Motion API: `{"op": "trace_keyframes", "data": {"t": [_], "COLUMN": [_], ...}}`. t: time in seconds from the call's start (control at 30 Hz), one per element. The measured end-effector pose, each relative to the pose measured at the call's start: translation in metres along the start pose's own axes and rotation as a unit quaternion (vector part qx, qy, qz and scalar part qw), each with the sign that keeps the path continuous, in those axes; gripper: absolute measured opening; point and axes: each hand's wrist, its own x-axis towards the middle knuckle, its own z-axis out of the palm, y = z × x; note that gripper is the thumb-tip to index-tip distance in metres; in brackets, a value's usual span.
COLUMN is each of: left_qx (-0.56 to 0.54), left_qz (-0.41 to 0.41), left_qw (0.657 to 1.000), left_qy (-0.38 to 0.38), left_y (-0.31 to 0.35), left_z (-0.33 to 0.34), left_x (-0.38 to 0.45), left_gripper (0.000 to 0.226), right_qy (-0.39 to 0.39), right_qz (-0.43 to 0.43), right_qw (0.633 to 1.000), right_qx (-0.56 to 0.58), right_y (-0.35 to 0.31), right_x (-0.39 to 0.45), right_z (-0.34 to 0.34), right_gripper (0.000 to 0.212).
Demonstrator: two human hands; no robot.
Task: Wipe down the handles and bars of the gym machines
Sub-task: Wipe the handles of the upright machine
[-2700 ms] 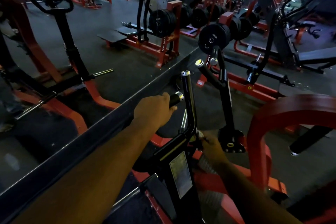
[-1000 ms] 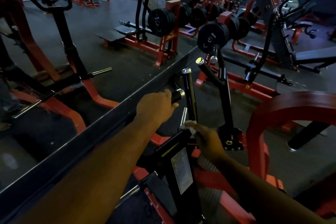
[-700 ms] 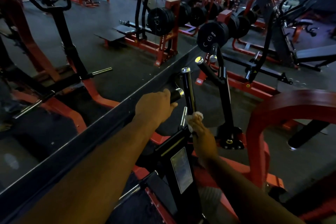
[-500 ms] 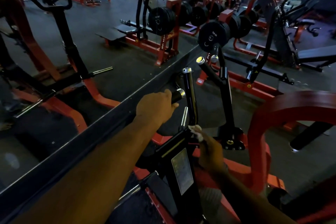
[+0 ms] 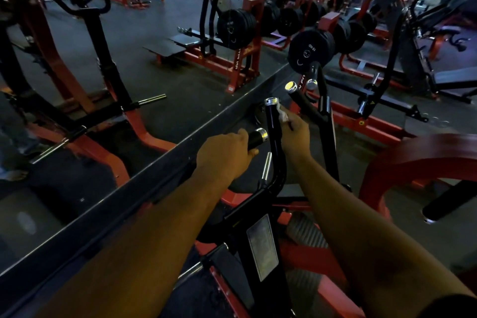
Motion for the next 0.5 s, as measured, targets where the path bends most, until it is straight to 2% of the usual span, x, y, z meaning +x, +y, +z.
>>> {"op": "trace_keyframes", "data": {"t": [0.1,0.2,0.3,0.4,0.43,0.5], "left_qx": [-0.007,-0.012,-0.012,-0.007,-0.006,-0.003], "left_qz": [-0.001,0.000,0.001,0.001,0.002,0.003], "left_qw": [1.000,1.000,1.000,1.000,1.000,1.000], "left_qy": [0.000,0.001,0.003,0.002,0.001,-0.001], "left_y": [-0.001,0.000,-0.001,-0.001,-0.001,-0.001], "left_z": [0.001,0.002,0.002,0.003,0.004,0.003], "left_x": [0.001,0.001,0.002,0.001,0.001,0.002], "left_gripper": [0.047,0.046,0.046,0.048,0.048,0.048], "right_qy": [-0.006,-0.062,-0.082,-0.127,-0.121,-0.038], "right_qz": [-0.050,-0.084,-0.118,-0.104,-0.092,-0.047], "right_qw": [0.997,0.983,0.977,0.971,0.974,0.992], "right_qx": [-0.059,-0.151,-0.157,-0.172,-0.170,-0.110], "right_y": [0.014,0.039,0.076,0.093,0.091,0.078], "right_x": [-0.028,-0.070,-0.114,-0.148,-0.151,-0.133], "right_z": [-0.010,-0.023,-0.038,-0.057,-0.061,-0.064], "right_gripper": [0.035,0.049,0.047,0.054,0.052,0.036]}}
